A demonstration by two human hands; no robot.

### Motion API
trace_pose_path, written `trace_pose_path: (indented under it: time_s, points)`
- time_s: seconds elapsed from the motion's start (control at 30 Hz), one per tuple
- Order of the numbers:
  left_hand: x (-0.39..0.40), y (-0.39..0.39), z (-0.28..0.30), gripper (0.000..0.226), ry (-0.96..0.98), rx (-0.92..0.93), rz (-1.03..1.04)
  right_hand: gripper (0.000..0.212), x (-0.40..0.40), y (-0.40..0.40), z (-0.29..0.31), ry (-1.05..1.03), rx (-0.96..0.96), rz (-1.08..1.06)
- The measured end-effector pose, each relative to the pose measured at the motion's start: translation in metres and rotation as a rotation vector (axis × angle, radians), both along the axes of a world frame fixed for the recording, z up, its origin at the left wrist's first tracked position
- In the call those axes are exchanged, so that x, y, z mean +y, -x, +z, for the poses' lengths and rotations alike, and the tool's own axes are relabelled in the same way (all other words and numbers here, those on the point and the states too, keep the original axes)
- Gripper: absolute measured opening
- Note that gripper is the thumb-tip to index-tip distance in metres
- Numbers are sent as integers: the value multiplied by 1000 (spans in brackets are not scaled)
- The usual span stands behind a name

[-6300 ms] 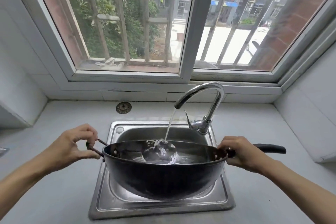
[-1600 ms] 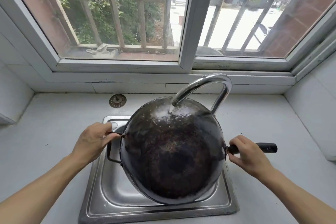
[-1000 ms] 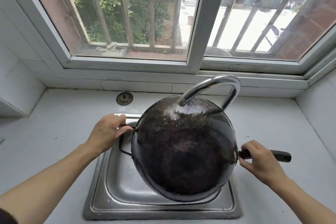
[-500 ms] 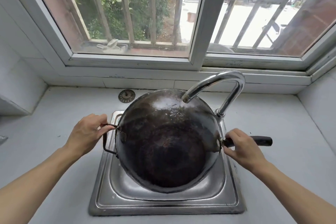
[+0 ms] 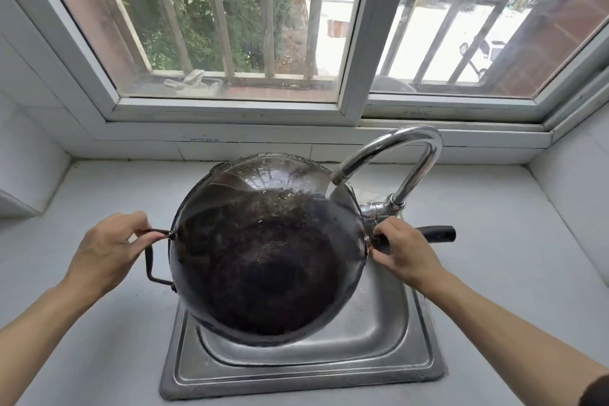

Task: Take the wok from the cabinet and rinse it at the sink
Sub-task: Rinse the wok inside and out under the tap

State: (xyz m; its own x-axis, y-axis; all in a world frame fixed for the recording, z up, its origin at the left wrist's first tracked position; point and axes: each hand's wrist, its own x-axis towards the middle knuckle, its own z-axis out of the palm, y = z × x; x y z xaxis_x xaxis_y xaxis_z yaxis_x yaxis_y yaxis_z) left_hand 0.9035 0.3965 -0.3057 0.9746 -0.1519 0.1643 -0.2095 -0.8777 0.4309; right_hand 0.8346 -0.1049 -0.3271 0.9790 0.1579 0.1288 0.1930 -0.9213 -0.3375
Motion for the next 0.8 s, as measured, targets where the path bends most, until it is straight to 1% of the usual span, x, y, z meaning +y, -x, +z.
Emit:
trace_pose_path:
  time_s: [0.23,0.4,0.6,0.8]
  points:
    - [0,4,4,23,10,-29,-29,28,2,-2,2,15,1,9]
    - [-15,-3,3,23,-13,-32,-55,29,-10,5,5,13,-2,-15]
    - [-41,-13,-4,25,-12,-45,-174,28,-37,25,9,27,9,-81]
    - [-73,-18,-12,26,8,-35,-232,30,-63,42,10,34,18,-136]
